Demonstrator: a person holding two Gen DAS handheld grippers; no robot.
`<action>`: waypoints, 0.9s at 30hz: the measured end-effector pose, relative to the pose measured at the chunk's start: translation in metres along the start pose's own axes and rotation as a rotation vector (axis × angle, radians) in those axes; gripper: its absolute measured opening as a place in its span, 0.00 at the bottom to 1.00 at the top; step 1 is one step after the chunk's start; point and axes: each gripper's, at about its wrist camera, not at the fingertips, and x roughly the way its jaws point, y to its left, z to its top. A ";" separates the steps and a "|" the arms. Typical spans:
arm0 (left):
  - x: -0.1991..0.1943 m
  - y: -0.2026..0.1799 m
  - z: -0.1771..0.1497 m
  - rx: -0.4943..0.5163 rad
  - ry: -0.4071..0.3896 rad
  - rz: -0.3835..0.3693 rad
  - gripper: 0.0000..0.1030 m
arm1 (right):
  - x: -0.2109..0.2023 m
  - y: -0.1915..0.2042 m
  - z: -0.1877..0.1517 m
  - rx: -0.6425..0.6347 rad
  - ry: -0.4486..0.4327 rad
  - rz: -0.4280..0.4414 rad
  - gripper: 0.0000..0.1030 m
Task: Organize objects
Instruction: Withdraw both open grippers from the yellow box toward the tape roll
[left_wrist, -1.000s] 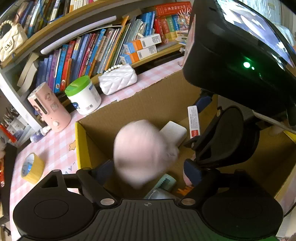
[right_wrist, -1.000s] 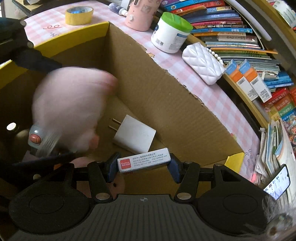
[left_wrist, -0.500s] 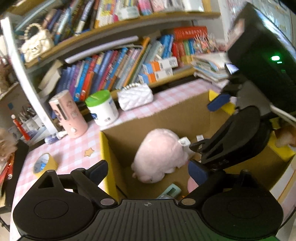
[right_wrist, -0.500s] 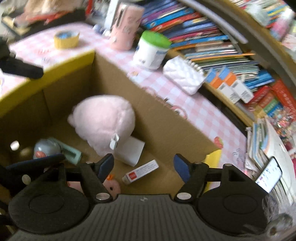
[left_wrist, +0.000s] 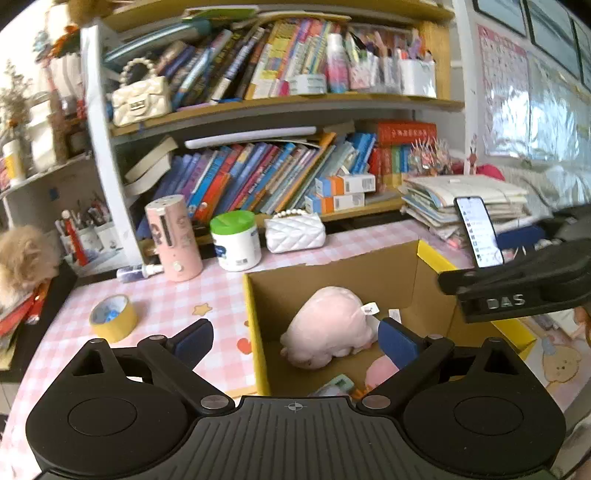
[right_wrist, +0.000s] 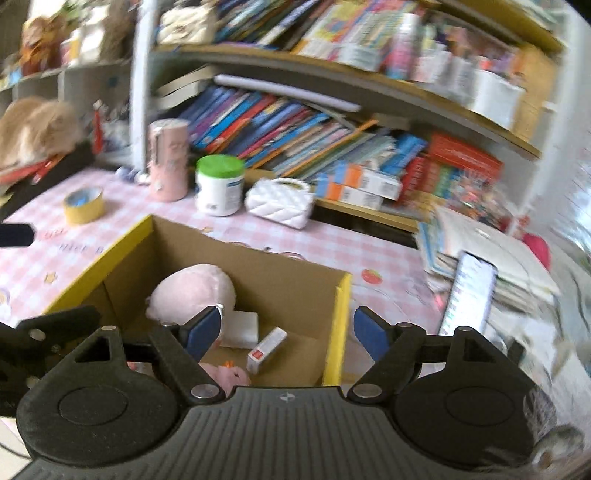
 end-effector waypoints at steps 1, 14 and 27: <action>-0.004 0.002 -0.003 -0.012 -0.004 -0.001 0.95 | -0.007 -0.001 -0.004 0.026 -0.005 -0.023 0.77; -0.044 0.038 -0.049 -0.046 0.040 -0.032 0.95 | -0.069 0.025 -0.064 0.269 0.035 -0.177 0.78; -0.076 0.070 -0.103 -0.054 0.149 -0.025 0.95 | -0.094 0.102 -0.109 0.397 0.145 -0.201 0.81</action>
